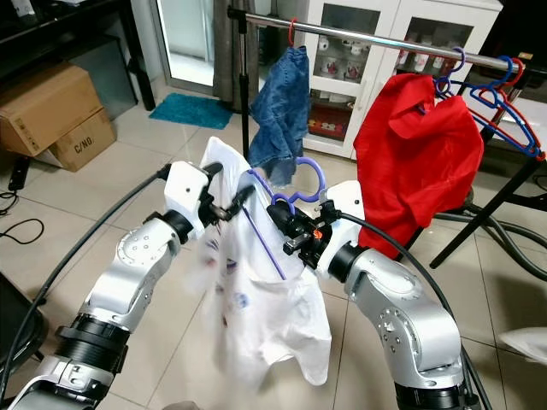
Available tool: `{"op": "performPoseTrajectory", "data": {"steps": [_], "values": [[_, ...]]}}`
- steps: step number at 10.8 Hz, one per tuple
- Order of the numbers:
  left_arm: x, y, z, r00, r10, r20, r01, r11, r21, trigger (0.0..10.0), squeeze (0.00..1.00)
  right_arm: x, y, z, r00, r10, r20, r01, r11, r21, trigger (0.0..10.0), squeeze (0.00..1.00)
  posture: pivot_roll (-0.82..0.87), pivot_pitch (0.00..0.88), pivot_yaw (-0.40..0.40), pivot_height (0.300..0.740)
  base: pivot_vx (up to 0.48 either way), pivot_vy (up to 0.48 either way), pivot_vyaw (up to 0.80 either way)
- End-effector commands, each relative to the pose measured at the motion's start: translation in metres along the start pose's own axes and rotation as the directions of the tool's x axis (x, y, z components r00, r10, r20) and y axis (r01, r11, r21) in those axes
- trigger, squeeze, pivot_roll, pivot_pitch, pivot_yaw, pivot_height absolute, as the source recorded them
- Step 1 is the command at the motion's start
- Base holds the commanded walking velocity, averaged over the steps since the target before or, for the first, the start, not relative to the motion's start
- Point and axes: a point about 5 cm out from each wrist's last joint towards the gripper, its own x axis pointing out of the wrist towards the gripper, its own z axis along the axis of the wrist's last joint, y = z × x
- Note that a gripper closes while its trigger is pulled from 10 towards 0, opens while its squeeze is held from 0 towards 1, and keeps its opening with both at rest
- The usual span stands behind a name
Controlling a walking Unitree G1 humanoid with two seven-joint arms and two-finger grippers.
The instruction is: Hang hanger
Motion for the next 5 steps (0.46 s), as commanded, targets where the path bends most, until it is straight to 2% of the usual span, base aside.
{"op": "performPoseTrajectory", "data": {"steps": [1,5], "values": [[0.0038,0.0005,0.0036,1.000,0.000,0.011,0.000,1.000,0.009,0.0,0.00,-0.0006,0.0003,0.0114,0.999,0.012,0.033,-0.011,1.000,-0.016,10.0,0.00,0.06,0.000,-0.025,0.740,0.000,0.000,0.00],[0.0053,0.0033,0.0007,1.000,0.018,0.016,-0.018,1.000,0.008,0.0,0.00,-0.0011,0.0006,0.0116,0.999,0.018,0.040,-0.018,1.000,-0.010,10.0,0.00,0.06,0.000,-0.025,0.740,0.000,0.000,0.00]]}}
